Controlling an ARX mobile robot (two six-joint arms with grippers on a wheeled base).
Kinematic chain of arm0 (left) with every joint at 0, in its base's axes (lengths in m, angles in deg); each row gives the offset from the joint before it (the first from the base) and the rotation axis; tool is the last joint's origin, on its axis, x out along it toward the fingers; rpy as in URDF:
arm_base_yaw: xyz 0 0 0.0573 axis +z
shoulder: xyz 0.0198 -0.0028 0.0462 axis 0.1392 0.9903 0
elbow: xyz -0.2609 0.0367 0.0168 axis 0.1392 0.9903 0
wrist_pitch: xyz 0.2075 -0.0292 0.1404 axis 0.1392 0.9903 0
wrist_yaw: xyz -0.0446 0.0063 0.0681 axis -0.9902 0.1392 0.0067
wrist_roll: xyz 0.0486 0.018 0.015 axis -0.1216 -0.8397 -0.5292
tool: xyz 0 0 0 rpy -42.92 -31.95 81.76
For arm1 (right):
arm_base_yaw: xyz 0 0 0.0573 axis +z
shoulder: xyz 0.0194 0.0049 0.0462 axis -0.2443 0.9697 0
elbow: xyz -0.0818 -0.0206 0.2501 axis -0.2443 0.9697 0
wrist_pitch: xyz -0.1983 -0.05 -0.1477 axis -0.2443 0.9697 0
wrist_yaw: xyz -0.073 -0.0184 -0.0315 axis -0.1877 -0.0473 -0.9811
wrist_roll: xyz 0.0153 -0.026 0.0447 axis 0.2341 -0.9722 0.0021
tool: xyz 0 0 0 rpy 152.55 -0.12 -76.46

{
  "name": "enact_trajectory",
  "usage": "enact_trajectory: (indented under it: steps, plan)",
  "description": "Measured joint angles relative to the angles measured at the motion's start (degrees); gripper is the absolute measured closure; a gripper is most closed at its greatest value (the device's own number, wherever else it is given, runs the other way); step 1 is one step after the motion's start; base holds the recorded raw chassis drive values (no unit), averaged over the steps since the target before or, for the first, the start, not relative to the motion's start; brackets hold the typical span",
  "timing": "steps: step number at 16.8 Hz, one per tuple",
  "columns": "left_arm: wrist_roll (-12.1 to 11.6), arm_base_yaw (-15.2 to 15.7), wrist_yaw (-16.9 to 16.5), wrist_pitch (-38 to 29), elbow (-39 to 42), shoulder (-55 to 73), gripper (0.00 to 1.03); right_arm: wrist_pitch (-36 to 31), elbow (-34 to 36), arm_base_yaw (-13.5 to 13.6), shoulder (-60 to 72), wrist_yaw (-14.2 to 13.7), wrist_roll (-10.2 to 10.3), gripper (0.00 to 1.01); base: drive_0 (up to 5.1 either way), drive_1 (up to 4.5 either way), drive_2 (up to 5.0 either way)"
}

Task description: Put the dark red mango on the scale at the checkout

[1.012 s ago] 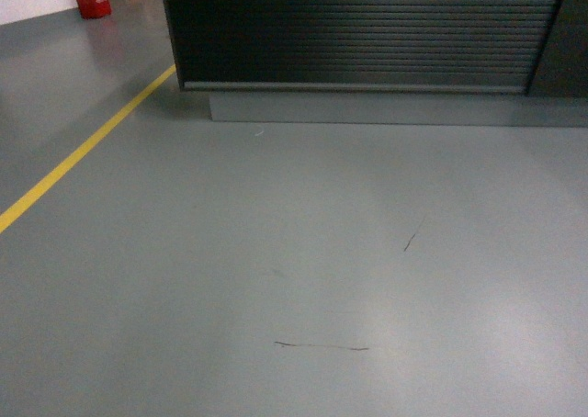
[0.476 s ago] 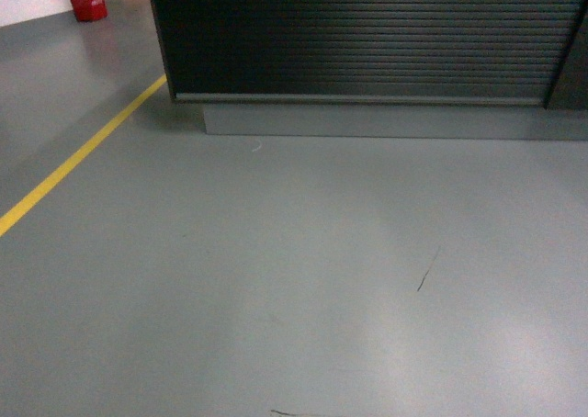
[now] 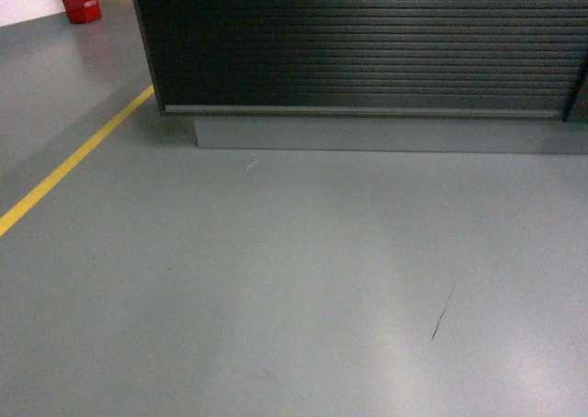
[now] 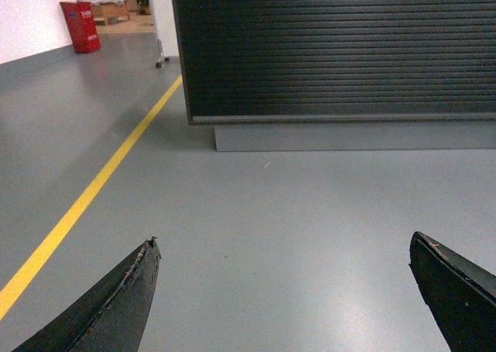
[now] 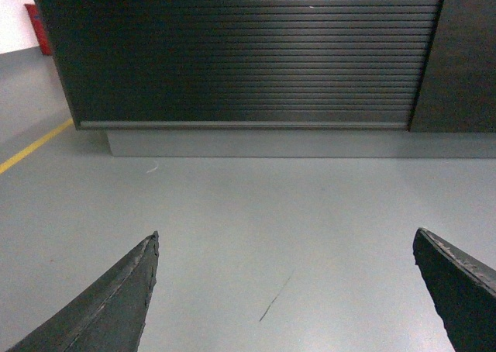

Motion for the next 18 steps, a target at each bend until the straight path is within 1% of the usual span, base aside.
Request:
enact_trajectory:
  steps: [18]
  plan:
    - [0.0,0.0,0.02,-0.09,0.0,-0.02,0.05,-0.15,0.0,0.0,0.0,0.0,0.0,0.03,0.0,3.75,-3.7]
